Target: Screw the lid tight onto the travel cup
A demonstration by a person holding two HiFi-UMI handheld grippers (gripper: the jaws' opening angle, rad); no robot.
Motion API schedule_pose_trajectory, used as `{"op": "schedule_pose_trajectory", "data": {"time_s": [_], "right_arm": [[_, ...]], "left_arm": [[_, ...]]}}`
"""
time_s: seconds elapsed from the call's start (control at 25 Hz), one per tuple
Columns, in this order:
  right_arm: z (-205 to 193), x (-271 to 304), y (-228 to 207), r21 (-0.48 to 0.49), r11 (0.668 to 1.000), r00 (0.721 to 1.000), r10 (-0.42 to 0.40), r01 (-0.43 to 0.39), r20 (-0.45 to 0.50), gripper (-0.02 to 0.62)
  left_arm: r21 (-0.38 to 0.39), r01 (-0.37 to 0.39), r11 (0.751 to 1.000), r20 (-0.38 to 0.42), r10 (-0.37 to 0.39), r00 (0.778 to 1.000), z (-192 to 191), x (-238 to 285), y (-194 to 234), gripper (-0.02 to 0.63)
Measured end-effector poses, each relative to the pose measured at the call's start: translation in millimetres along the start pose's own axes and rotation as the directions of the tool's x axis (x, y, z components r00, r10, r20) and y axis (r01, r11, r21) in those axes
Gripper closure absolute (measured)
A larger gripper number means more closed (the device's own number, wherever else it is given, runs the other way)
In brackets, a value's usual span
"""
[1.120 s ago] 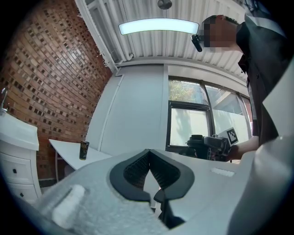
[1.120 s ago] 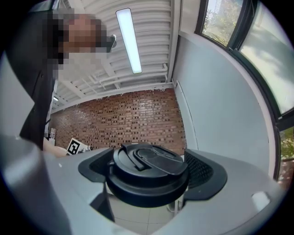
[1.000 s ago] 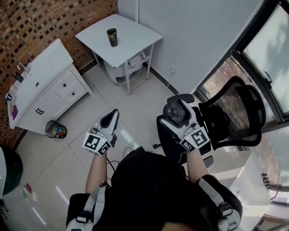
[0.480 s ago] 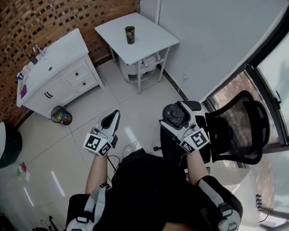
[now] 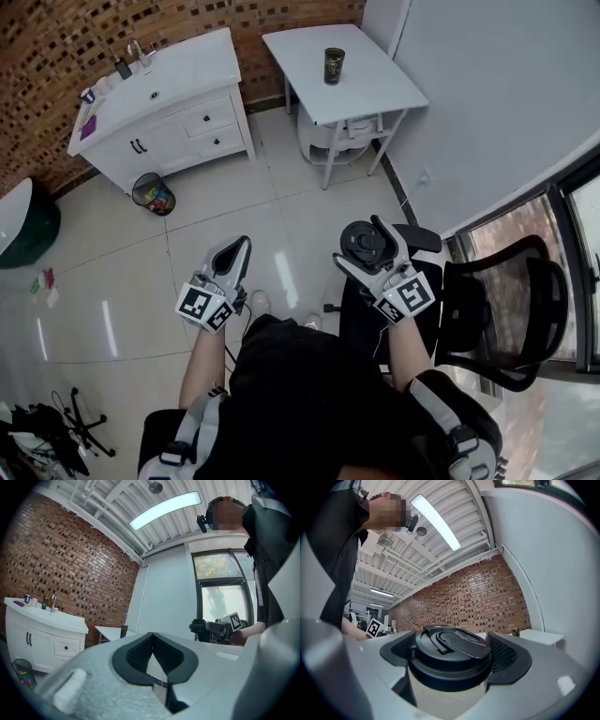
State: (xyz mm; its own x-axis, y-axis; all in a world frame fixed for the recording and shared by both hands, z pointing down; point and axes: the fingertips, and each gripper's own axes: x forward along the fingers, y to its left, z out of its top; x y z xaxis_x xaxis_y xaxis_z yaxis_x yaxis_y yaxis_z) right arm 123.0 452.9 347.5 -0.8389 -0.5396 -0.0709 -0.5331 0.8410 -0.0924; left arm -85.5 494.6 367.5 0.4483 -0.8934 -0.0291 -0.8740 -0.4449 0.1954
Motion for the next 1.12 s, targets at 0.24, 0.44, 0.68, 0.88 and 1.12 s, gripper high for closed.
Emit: {"op": "schedule_pose_trajectory", "data": {"time_s": [0.24, 0.44, 0.68, 0.88, 1.12], "right_arm": [[4, 29, 23, -0.013, 1.000, 1.000, 0.021, -0.021, -0.001, 0.117], [14, 52, 34, -0.027, 1.000, 1.000, 0.010, -0.009, 0.020, 0.115], [12, 70, 42, -0.031, 0.999, 1.000, -0.022, 0.022, 0.020, 0.117], [6, 88, 46, -0.036, 0.998, 0.999, -0.042, 0.043, 0.014, 0.116], [2, 116, 56, -0.034, 0.998, 0.998, -0.060, 0.060, 0.024, 0.116]], "left_arm": [[0.007, -0.007, 1.000, 0.016, 0.007, 1.000, 14, -16, 24, 0.603], [0.026, 0.029, 0.999, 0.030, -0.030, 0.999, 28, -12, 46, 0.603], [0.008, 0.060, 0.998, 0.028, -0.060, 0.998, 30, -13, 68, 0.603], [0.002, 0.086, 0.996, 0.031, -0.086, 0.996, 31, -12, 86, 0.603], [0.000, 0.109, 0.994, 0.034, -0.109, 0.993, 35, -16, 110, 0.603]]}}
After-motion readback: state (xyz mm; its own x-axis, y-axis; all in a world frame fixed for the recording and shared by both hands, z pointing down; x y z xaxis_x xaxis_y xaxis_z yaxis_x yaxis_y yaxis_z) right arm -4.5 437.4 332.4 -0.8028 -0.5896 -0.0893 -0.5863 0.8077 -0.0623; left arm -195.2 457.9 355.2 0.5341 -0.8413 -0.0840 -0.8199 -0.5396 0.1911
